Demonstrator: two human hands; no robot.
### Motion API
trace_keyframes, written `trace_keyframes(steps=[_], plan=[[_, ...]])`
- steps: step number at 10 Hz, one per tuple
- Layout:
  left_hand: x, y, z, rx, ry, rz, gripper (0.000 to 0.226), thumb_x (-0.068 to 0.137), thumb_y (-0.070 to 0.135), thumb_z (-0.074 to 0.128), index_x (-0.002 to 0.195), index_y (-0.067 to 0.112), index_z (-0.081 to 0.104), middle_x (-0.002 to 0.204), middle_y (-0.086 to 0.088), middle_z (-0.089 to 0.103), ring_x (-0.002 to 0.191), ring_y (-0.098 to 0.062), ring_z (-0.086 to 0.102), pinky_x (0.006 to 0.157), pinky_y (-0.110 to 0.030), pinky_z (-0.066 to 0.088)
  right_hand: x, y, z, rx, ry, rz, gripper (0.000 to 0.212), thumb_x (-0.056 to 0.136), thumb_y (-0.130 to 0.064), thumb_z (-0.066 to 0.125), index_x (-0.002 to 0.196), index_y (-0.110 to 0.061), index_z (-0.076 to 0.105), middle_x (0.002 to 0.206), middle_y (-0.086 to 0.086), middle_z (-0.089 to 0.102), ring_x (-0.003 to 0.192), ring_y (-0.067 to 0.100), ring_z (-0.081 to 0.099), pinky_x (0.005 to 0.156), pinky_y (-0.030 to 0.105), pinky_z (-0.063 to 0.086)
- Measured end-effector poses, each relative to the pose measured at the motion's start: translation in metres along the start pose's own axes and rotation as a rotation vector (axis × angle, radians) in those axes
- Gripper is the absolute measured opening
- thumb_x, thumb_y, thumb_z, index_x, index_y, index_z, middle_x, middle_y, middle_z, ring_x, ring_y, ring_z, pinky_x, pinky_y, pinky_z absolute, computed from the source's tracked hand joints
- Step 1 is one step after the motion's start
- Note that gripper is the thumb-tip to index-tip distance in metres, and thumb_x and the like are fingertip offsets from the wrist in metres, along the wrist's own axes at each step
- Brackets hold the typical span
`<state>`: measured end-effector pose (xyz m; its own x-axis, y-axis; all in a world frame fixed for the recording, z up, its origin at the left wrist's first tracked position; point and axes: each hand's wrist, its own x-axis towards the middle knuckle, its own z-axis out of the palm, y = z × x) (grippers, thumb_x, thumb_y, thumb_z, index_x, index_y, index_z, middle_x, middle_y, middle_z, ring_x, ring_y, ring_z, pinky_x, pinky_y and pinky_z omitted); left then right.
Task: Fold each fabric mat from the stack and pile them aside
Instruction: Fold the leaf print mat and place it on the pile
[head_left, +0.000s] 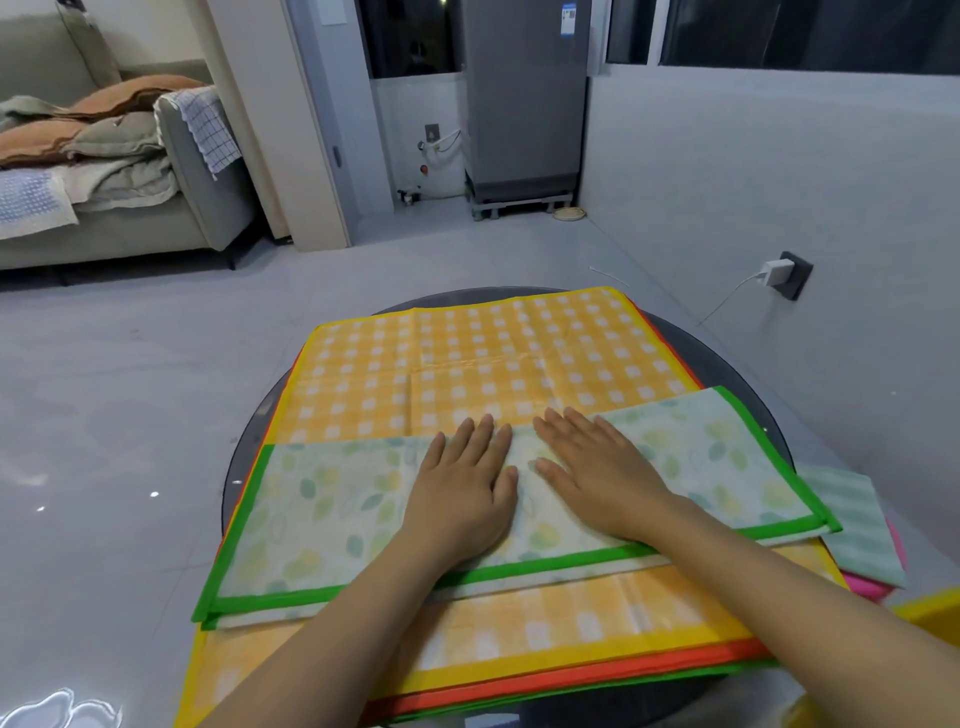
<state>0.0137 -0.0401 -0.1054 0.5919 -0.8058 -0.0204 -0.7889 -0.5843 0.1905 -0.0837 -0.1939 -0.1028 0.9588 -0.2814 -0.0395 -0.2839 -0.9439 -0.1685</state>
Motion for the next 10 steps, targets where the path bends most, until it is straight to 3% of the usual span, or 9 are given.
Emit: trace_keyframes(steps=[3, 6, 8, 10], plan=[[0.001, -0.002, 0.001, 0.019, -0.007, 0.022, 0.055, 0.1, 0.045, 0.01, 0.15, 0.03, -0.006, 0.158, 0.009, -0.013, 0.145, -0.009, -0.014, 0.119, -0.035, -0.008, -0.022, 0.082, -0.015, -0.046, 0.019, 0.296, 0.072, 0.092, -0.061, 0.01, 0.15, -0.021, -0.005, 0.158, -0.004, -0.01, 0.144, 0.01, -0.012, 0.118, 0.032, -0.007], [0.0, -0.001, 0.0, 0.028, 0.003, 0.012, 0.054, 0.101, 0.044, 0.011, 0.15, 0.03, -0.005, 0.158, 0.01, -0.011, 0.145, -0.009, -0.013, 0.119, -0.035, -0.007, -0.024, 0.08, -0.019, -0.028, 0.013, 0.328, 0.073, 0.094, -0.059, 0.013, 0.15, -0.016, -0.007, 0.157, 0.0, -0.011, 0.144, 0.012, -0.012, 0.118, 0.033, -0.008], [0.0, 0.001, -0.001, 0.019, -0.005, 0.008, 0.054, 0.101, 0.044, 0.011, 0.151, 0.03, -0.004, 0.158, 0.009, -0.01, 0.145, -0.009, -0.012, 0.119, -0.036, -0.007, -0.012, 0.03, -0.024, 0.07, 0.065, 0.157, 0.06, 0.1, -0.043, 0.015, 0.149, -0.016, -0.006, 0.158, -0.001, -0.009, 0.144, 0.011, -0.013, 0.117, 0.032, -0.01], [0.0, 0.003, -0.002, 0.007, 0.008, -0.006, 0.053, 0.101, 0.04, 0.012, 0.151, 0.028, -0.002, 0.159, 0.008, -0.008, 0.146, -0.009, -0.01, 0.119, -0.035, -0.006, 0.003, -0.019, -0.011, 0.134, 0.016, -0.019, 0.055, 0.102, -0.036, 0.016, 0.15, -0.018, -0.003, 0.158, -0.003, -0.006, 0.144, 0.009, -0.008, 0.116, 0.027, -0.007]])
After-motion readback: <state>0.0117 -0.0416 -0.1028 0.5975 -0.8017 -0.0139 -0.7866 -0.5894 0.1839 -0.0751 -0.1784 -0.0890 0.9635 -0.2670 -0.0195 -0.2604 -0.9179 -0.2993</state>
